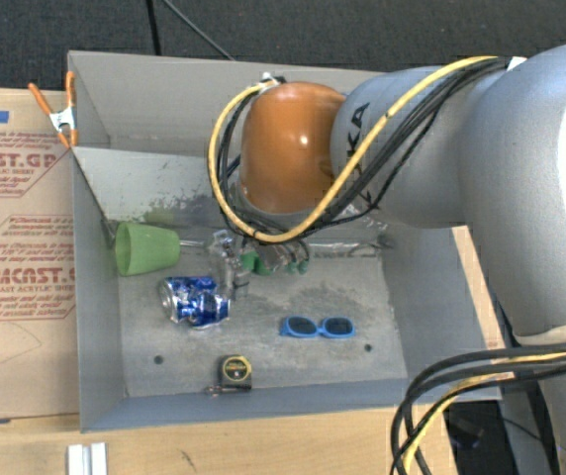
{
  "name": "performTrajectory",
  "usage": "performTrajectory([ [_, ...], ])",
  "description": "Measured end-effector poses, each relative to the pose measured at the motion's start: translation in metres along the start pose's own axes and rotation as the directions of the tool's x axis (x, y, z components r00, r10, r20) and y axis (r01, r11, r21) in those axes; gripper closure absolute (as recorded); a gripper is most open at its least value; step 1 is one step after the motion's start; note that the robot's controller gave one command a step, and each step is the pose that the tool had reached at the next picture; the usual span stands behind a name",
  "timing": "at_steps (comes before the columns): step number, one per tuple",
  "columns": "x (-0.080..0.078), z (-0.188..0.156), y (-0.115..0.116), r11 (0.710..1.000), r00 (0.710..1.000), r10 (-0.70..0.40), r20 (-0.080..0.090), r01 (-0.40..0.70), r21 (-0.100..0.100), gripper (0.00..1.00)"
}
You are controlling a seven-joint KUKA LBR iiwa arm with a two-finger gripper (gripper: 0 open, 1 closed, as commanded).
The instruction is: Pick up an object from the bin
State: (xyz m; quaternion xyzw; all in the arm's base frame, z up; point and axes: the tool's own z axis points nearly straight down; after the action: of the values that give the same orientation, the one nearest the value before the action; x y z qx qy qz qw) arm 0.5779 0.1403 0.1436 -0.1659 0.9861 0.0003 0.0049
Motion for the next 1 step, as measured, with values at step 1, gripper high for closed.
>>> performTrajectory([
  [1, -0.0001, 0.0583, 0.0897, 0.971, 0.971, 0.240, -0.007, -0.240, -0.001, 1.00],
])
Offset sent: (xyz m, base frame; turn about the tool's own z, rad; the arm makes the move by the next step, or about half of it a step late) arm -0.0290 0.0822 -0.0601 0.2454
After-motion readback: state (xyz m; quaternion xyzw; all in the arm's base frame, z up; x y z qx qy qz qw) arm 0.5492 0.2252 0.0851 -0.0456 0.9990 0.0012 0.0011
